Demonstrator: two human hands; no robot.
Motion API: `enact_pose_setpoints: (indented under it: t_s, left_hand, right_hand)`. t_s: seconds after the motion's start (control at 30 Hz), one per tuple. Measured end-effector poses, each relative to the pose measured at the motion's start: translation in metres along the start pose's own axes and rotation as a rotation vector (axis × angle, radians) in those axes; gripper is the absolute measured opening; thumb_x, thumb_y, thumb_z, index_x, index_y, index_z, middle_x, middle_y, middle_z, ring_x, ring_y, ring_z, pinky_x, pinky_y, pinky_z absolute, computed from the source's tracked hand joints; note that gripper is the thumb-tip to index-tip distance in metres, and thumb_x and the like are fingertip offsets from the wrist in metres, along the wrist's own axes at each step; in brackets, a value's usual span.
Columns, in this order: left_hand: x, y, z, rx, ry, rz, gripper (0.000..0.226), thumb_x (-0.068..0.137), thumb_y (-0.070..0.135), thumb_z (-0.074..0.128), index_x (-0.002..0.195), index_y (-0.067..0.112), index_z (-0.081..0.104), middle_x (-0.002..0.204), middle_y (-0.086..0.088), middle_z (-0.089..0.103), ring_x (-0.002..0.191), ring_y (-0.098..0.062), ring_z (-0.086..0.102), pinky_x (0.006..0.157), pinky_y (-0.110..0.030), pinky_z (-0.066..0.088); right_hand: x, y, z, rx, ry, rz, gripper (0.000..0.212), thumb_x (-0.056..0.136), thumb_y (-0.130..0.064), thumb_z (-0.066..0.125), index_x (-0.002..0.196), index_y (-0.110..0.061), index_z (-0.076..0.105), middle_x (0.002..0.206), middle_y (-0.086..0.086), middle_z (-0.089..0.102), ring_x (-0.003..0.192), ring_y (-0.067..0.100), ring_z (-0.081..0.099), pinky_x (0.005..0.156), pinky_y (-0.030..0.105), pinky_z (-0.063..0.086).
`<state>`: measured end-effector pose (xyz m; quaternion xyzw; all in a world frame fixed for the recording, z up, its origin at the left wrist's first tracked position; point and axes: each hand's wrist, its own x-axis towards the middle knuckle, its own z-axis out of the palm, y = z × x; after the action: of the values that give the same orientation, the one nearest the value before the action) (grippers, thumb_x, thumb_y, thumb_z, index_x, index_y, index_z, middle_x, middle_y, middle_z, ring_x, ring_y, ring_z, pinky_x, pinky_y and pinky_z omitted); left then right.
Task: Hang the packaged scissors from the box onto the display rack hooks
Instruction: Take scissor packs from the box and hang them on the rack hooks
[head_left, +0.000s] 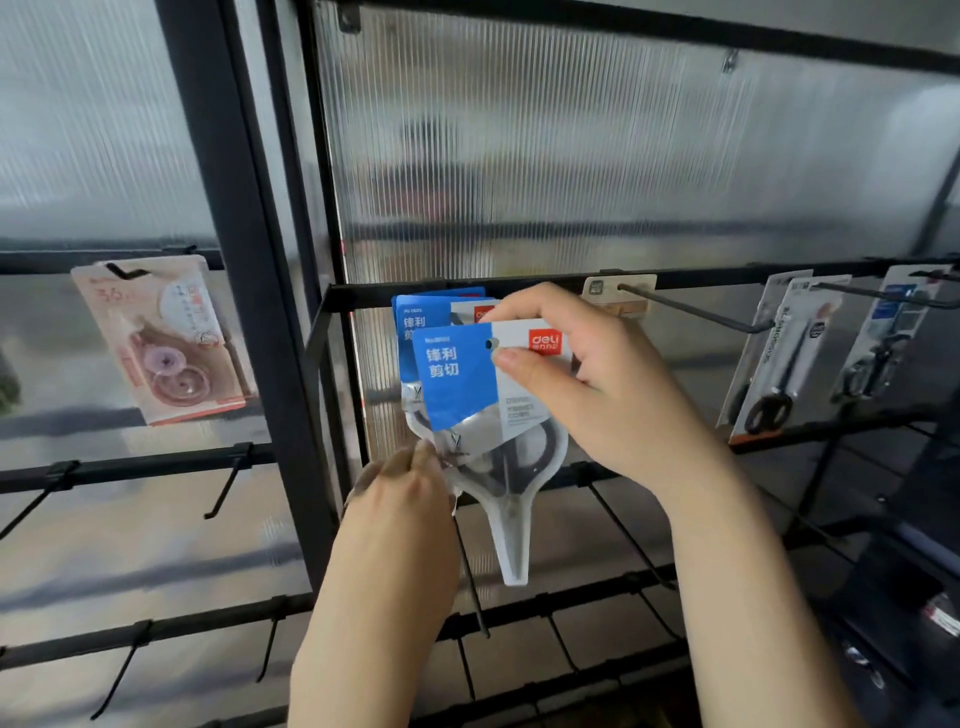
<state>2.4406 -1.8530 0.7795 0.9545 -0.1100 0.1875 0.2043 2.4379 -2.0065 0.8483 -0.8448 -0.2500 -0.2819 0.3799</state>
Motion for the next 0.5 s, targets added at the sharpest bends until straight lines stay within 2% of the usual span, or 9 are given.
enact_pose_setpoints:
  t_s: [0.13,0.23,0.33,0.43,0.5]
  left_hand:
    - [-0.004,-0.006,0.003,0.007,0.012,0.012,0.035,0.097,0.015,0.04,0.132,0.022,0.039,0.12,0.006,0.053,0.111,-0.015,0.05,0.082,-0.019,0.038]
    - [-0.006,-0.006,0.001,-0.005,-0.018,0.023,0.031,0.099,0.018,0.038,0.129,0.02,0.041,0.114,0.005,0.053,0.1,-0.012,0.051,0.073,-0.016,0.033]
    - [-0.006,-0.007,0.0,-0.029,-0.058,0.03,0.023,0.099,0.023,0.041,0.12,0.02,0.046,0.107,0.006,0.052,0.095,-0.011,0.049,0.074,-0.017,0.035]
    - [-0.006,-0.007,0.0,-0.051,-0.079,0.025,0.024,0.097,0.03,0.044,0.12,0.022,0.044,0.102,0.008,0.047,0.094,-0.01,0.047,0.074,-0.017,0.035]
    - [-0.006,-0.007,0.001,-0.048,-0.084,0.026,0.028,0.096,0.035,0.045,0.121,0.023,0.043,0.099,0.008,0.046,0.098,-0.012,0.05,0.076,-0.018,0.037]
  right_hand:
    - [0.001,0.0,0.005,0.028,-0.025,0.01,0.018,0.095,-0.019,0.054,0.112,-0.024,0.056,0.103,-0.022,0.059,0.093,0.001,0.056,0.07,0.009,0.041]
    - [0.0,0.003,0.006,0.037,-0.028,0.018,0.019,0.095,-0.021,0.053,0.114,-0.025,0.055,0.107,-0.025,0.057,0.098,-0.001,0.054,0.071,0.007,0.041]
    - [0.0,0.008,0.01,0.019,-0.003,0.021,0.021,0.095,-0.02,0.054,0.115,-0.027,0.054,0.107,-0.028,0.056,0.097,-0.007,0.052,0.075,0.006,0.041]
    - [0.004,0.014,0.017,0.031,0.004,0.053,0.022,0.095,-0.023,0.054,0.116,-0.028,0.051,0.107,-0.028,0.054,0.099,-0.006,0.052,0.074,0.012,0.047]
    - [0.01,0.018,0.021,0.028,0.008,0.073,0.023,0.095,-0.023,0.054,0.117,-0.026,0.05,0.104,-0.025,0.053,0.098,-0.009,0.05,0.069,0.006,0.044]
